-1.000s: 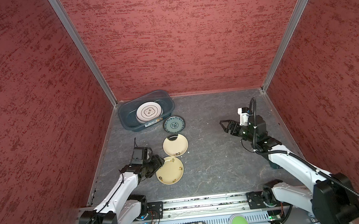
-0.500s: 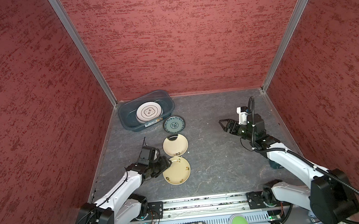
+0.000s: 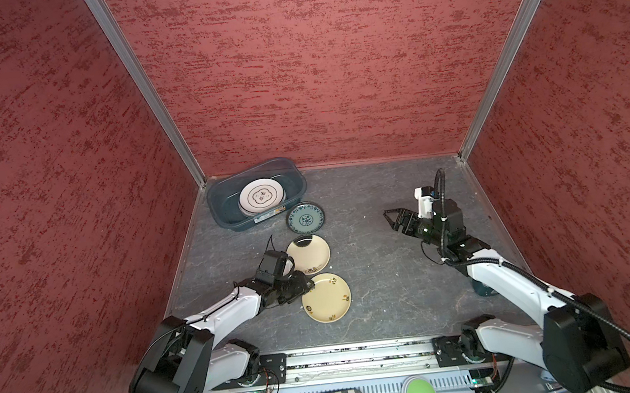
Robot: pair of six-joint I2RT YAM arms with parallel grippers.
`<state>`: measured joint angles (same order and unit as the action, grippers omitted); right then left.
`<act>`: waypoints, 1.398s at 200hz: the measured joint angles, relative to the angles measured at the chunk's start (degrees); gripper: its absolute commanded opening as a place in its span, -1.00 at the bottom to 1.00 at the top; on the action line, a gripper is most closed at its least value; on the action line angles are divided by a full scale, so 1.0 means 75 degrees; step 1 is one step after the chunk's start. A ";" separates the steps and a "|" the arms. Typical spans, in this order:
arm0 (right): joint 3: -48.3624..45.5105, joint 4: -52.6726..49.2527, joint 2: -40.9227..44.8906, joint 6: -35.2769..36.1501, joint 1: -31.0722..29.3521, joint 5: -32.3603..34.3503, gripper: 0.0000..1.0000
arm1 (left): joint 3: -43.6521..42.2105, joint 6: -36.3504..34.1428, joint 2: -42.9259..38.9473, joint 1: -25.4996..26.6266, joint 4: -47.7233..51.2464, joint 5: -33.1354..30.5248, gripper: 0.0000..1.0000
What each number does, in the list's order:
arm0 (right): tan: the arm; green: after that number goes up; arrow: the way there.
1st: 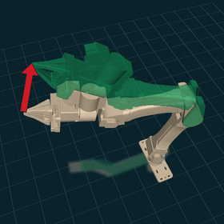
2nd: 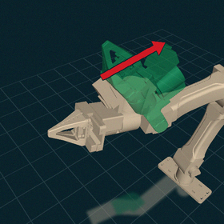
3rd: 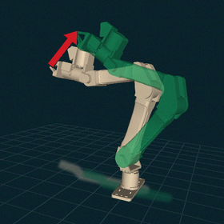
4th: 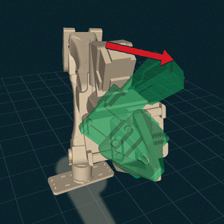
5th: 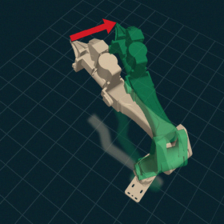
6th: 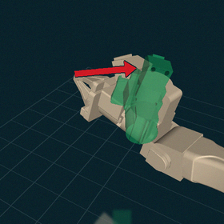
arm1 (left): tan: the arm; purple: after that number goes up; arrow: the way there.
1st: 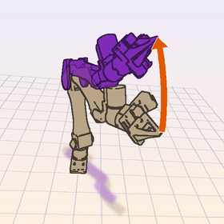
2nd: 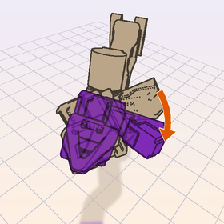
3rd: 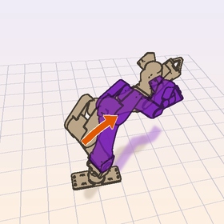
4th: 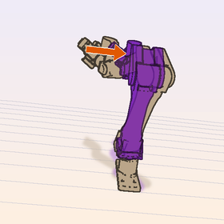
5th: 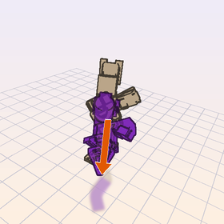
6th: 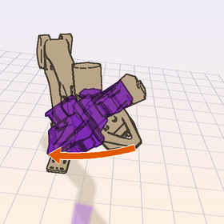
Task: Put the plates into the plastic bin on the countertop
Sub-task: 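Press the left gripper onto the rim of the cream plate with red stamps, then tilt the red-stamped cream plate on edge and grip its rim with the left gripper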
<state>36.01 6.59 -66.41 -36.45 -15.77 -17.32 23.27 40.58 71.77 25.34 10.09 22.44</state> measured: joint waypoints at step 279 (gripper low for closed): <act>0.1530 -0.2028 -0.1070 0.1830 -0.0020 -0.1830 0.84 | 0.1174 0.0338 0.1029 0.0565 0.0152 -0.0035 -1.00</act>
<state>47.48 -8.62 -74.43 -22.72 -15.92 -31.05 32.08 43.11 79.48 29.58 11.22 22.17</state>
